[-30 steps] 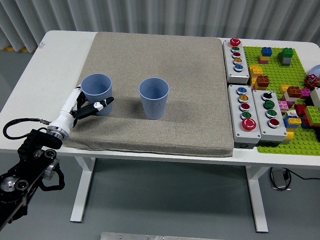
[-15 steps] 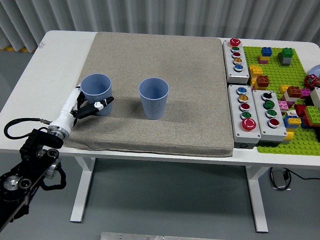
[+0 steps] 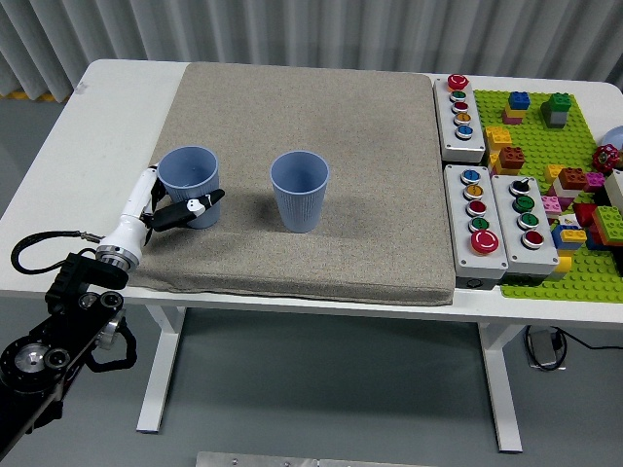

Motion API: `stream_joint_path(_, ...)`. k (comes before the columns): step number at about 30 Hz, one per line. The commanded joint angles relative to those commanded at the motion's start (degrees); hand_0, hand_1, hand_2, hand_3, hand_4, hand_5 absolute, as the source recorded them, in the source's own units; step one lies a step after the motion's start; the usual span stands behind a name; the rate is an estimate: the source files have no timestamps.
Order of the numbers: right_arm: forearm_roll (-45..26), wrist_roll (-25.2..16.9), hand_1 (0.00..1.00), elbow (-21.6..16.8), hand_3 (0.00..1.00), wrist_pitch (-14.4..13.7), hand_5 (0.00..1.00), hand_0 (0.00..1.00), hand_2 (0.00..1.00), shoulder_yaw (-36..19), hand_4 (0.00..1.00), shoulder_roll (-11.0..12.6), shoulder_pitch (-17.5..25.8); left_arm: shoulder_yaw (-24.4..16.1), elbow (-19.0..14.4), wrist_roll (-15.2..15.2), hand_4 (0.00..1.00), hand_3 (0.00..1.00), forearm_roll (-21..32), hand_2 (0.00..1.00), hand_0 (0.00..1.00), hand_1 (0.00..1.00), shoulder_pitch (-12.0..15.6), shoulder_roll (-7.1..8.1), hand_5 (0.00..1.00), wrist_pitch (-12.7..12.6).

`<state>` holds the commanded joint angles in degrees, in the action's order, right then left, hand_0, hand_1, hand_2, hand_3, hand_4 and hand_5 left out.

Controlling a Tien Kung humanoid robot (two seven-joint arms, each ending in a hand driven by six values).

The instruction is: Pick cup pour cup place

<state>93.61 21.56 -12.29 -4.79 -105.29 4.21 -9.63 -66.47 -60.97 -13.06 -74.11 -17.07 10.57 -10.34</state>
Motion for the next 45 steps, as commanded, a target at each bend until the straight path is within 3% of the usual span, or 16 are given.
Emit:
stream_joint_path(3,0.1,0.0,0.706,0.0,0.632,0.0,0.517,0.703,0.667,0.0,0.068,0.0,0.1,0.5,0.0,-0.8,0.911,0.581,1.0,0.567,0.509,0.512,0.2,-0.35,0.28,-2.8)
stream_joint_path(4,0.2,0.0,0.706,0.0,0.632,0.1,0.517,0.703,0.667,-0.1,0.068,0.0,0.1,0.5,0.0,-1.1,0.856,0.501,1.3,0.483,0.427,0.44,0.4,-0.46,0.205,-3.4)
stream_joint_path(6,0.2,0.0,0.706,0.0,0.632,0.1,0.517,0.703,0.667,-0.1,0.068,0.0,0.1,0.5,-0.1,-1.3,0.856,0.501,1.7,0.483,0.427,0.44,0.5,-0.56,0.205,-3.8)
stream_joint_path(19,0.0,-0.1,0.706,0.0,0.633,0.1,0.514,0.703,0.667,-0.1,0.069,0.1,-0.2,-1.1,-3.2,-1.1,0.888,0.492,0.6,0.477,0.414,0.424,1.3,-0.36,0.251,-3.3)
stream_joint_path(24,-0.2,-0.2,0.706,0.1,0.632,0.0,0.513,0.703,0.667,-0.1,0.069,0.1,-0.2,-4.3,-9.0,-0.6,0.891,0.5,-4.6,0.483,0.433,0.43,0.8,1.22,0.255,-3.2)
stream_joint_path(30,-0.3,-0.4,0.706,0.1,0.633,0.1,0.511,0.704,0.667,0.0,0.069,0.3,-0.3,-5.1,-12.2,-0.4,0.864,0.502,-9.9,0.493,0.443,0.443,-2.2,4.14,0.219,-3.4)
stream_joint_path(35,-0.7,-0.5,0.706,0.2,0.632,0.0,0.508,0.703,0.667,0.2,0.069,0.4,-0.4,-2.5,-11.4,0.0,0.851,0.505,-15.7,0.494,0.447,0.447,-5.6,5.96,0.198,-4.1)
stream_joint_path(45,-1.0,-0.4,0.706,0.2,0.632,-0.1,0.51,0.704,0.668,0.4,0.07,0.4,-0.3,4.3,-8.6,0.7,0.851,0.504,-22.1,0.497,0.439,0.447,-9.0,7.82,0.199,-4.1)
